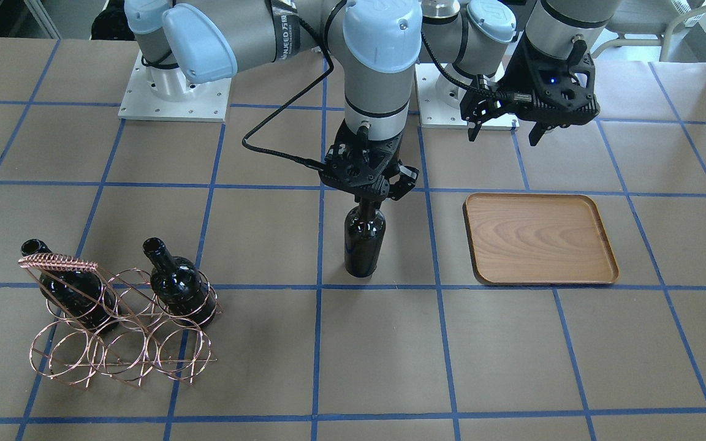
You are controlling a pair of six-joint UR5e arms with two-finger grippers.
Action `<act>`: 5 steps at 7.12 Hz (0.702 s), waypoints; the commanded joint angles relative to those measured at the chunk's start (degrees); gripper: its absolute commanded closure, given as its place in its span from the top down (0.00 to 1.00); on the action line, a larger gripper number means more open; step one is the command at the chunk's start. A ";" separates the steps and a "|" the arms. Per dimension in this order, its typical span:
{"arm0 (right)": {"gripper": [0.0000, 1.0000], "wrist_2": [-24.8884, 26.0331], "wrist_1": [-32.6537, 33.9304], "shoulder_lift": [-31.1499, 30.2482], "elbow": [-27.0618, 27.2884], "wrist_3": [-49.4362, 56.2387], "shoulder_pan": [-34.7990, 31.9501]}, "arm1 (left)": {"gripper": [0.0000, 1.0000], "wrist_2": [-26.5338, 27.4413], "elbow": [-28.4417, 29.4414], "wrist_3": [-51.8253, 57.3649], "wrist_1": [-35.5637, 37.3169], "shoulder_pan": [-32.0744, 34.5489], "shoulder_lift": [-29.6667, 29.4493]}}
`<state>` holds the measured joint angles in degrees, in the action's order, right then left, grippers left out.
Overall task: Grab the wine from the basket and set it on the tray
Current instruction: 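Pull the bottle out of the rack toward the tray with the right gripper, then stand the bottle upright on the table beside the tray with the right gripper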
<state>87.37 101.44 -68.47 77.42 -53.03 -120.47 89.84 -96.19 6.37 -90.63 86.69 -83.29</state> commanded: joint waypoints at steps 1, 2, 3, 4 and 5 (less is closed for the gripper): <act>0.00 -1.06 0.59 0.79 -0.95 -5.75 -2.13 | 1.00 -0.10 -0.40 -0.05 1.33 0.23 -0.03; 0.00 -1.14 0.77 1.83 -2.00 -7.69 -2.23 | 1.00 -0.02 -0.49 -0.05 1.33 0.23 -0.03; 0.00 -1.14 0.77 3.24 -4.18 -9.79 -3.01 | 1.00 -0.54 -0.49 -0.05 1.51 -0.03 -0.12; 0.00 -1.14 0.77 4.29 -6.03 -11.12 -3.45 | 1.00 -0.19 -0.32 -0.83 2.12 -0.12 -0.21; 0.00 -1.14 0.86 5.09 -7.27 -11.31 -3.46 | 1.00 0.24 -0.32 -0.49 2.21 -0.12 -0.12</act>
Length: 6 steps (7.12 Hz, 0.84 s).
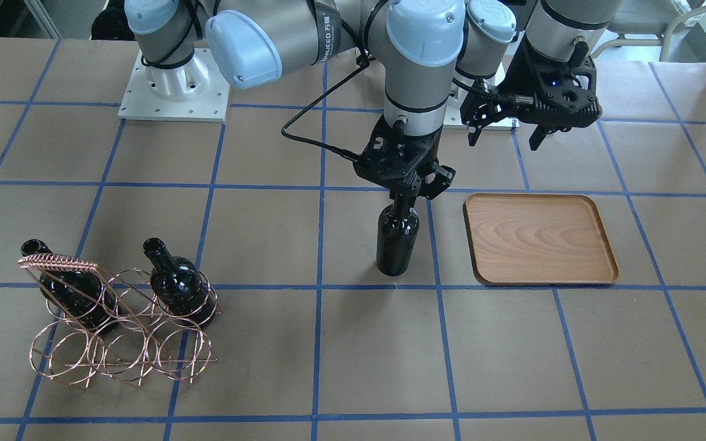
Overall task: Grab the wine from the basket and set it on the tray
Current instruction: 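Stand the bottle upright on the table beside the tray with the right gripper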
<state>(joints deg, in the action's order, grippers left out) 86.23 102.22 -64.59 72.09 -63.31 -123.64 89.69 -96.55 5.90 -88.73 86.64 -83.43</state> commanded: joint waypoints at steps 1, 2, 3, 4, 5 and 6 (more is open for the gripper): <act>0.00 0.08 0.17 1.40 -2.38 -1.11 -0.29 | 1.00 0.31 0.05 0.25 0.40 -0.06 0.02; 0.00 0.08 0.26 1.84 -2.48 -1.11 -0.29 | 1.00 0.48 0.40 0.51 0.23 -0.85 0.28; 0.00 -0.01 0.87 2.10 -2.65 -1.37 -0.29 | 1.00 0.74 0.58 0.52 0.14 -3.12 0.28; 0.02 -0.01 0.78 2.28 -2.56 -1.46 -0.29 | 1.00 2.57 0.58 0.52 -0.04 -6.53 0.28; 0.13 -0.27 0.96 2.37 -2.56 -1.90 -0.29 | 1.00 3.03 0.49 0.69 -0.21 -9.52 0.28; 0.24 -0.80 0.96 2.45 -2.56 -1.99 -0.29 | 1.00 2.94 0.49 3.22 -0.48 -11.03 0.28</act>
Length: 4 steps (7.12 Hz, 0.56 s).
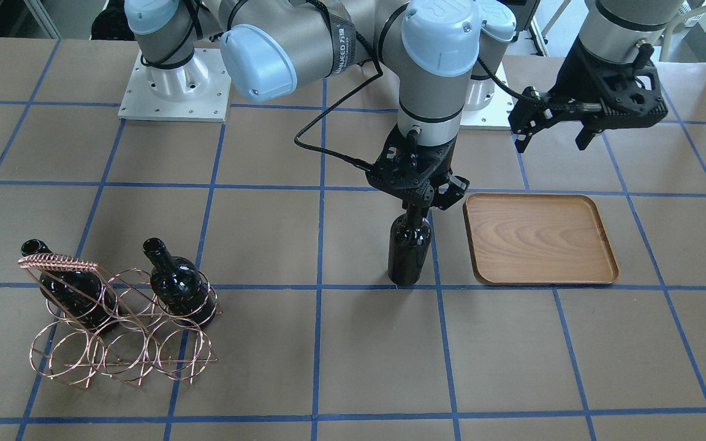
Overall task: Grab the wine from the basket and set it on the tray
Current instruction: 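Stand the bottle upright on the table beside the tray with the right gripper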
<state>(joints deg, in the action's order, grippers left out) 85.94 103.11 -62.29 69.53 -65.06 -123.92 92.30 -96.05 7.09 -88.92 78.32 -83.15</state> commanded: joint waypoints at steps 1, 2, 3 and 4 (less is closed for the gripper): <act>0.81 -0.42 0.08 0.15 -0.01 -0.07 0.00 | 1.00 0.60 -0.19 3.88 -0.47 -3.34 -0.08; 1.00 -0.42 0.34 0.15 0.25 0.02 -0.26 | 1.00 0.60 -0.36 3.89 -0.38 -3.52 -0.08; 1.00 -0.42 0.34 0.32 0.34 -0.07 -0.70 | 1.00 0.60 -0.54 3.89 -0.47 -3.53 -0.08; 1.00 -0.42 0.34 0.24 0.26 0.28 -0.79 | 1.00 0.60 -0.63 3.89 -0.47 -3.44 -0.08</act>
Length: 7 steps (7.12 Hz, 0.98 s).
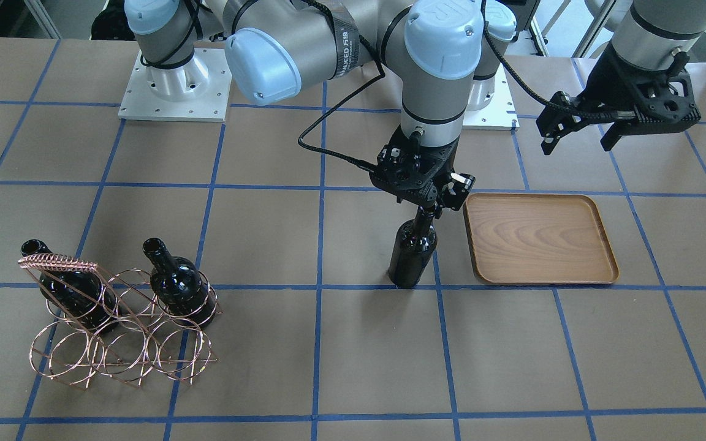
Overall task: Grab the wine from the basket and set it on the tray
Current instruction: 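Stand the bottle upright on the table beside the tray with the right gripper, then open the right gripper and raise it back over the rack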
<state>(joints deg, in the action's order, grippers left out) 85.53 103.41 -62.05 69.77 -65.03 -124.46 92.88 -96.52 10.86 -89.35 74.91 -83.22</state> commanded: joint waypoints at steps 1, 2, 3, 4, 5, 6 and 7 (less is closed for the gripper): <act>1.00 0.17 -0.05 -0.26 0.01 0.52 -0.17 | 1.00 0.63 -0.16 0.21 -0.47 -0.02 -0.01; 1.00 0.52 -0.22 -0.44 -0.07 1.74 0.09 | 1.00 3.50 -0.07 0.21 -3.78 0.06 -0.01; 1.00 0.78 -0.74 -2.53 0.27 4.36 1.05 | 1.00 3.97 0.10 0.21 -3.99 0.15 -0.18; 1.00 0.87 -2.49 -4.11 0.54 9.17 3.32 | 1.00 4.93 0.11 0.47 -3.73 -0.11 -0.44; 1.00 0.26 -5.81 -7.18 0.80 13.14 7.35 | 1.00 4.76 0.11 0.73 -2.94 -0.20 -0.88; 1.00 0.52 -10.02 -10.08 1.67 20.66 11.13 | 1.00 4.76 0.37 0.48 -0.41 -0.03 -1.76; 1.00 1.39 -14.24 -13.41 3.68 31.96 14.13 | 1.00 3.81 0.63 -0.31 0.83 1.19 -1.85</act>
<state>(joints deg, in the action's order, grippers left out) 86.22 94.07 -71.61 71.63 -44.57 -114.29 97.36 -96.16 11.17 -90.26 75.18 -84.69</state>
